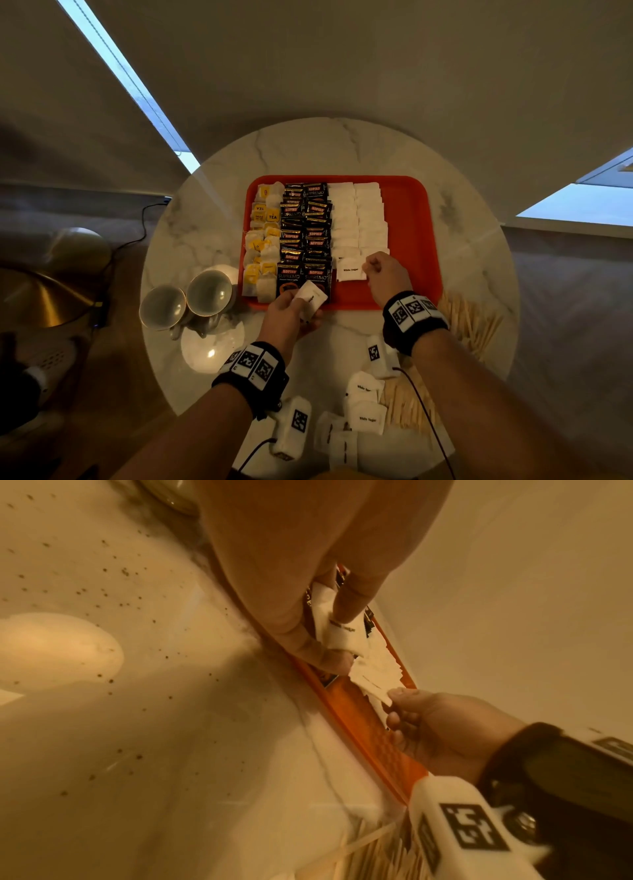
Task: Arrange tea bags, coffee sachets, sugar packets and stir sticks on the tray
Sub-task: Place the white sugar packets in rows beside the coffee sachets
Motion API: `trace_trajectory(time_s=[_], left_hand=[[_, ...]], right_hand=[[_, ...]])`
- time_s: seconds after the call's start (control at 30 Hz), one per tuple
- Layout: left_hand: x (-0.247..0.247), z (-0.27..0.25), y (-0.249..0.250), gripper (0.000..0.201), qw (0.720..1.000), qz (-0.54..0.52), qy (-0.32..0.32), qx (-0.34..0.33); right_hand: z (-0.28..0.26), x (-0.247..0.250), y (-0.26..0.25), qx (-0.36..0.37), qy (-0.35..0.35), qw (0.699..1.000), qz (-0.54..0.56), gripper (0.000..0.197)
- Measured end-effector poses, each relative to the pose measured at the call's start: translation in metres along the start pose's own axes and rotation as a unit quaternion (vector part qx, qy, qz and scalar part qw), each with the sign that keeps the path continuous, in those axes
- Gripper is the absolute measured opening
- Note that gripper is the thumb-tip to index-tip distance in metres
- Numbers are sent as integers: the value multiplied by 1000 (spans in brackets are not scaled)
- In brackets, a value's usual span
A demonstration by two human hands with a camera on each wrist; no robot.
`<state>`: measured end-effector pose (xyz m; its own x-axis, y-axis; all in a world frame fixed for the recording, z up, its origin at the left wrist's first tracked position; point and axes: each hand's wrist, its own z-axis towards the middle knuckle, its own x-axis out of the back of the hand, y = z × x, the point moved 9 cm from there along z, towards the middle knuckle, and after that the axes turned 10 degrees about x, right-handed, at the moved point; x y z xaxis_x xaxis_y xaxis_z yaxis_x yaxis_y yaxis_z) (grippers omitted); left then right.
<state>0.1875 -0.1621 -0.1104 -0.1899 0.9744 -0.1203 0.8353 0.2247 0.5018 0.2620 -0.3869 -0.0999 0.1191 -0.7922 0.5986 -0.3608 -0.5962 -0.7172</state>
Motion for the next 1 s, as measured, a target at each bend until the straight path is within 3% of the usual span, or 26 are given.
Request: trace_trajectory(time_s=[0.17,0.3,0.4,0.5,0.63,0.83,1.0], left_hand=[[2,-2,0,29,999,39,-4,-23],[1,0,7,17,993,101,8,-56],[-11,2,17,11,989,122,4,-83],[-30,4,25,8,984,146,-1,-105],[-61,7,35,16,969,203,-4,-143],[-95,1,39,34,923,333,8,-192],[-121,-2,29,42,833,508,6,-219]], right_hand=[[10,-9,-3,-8,7,999,-36,11],[8,1,0,-31,33,998,-42,9],[-5,14,-5,-16,45,998,-46,24],[-24,8,-10,16,6,999,40,36],[-40,-1,-4,44,-33,995,83,16],[-8,36,44,-17,52,997,46,20],[11,37,47,-25,40,996,-79,21]])
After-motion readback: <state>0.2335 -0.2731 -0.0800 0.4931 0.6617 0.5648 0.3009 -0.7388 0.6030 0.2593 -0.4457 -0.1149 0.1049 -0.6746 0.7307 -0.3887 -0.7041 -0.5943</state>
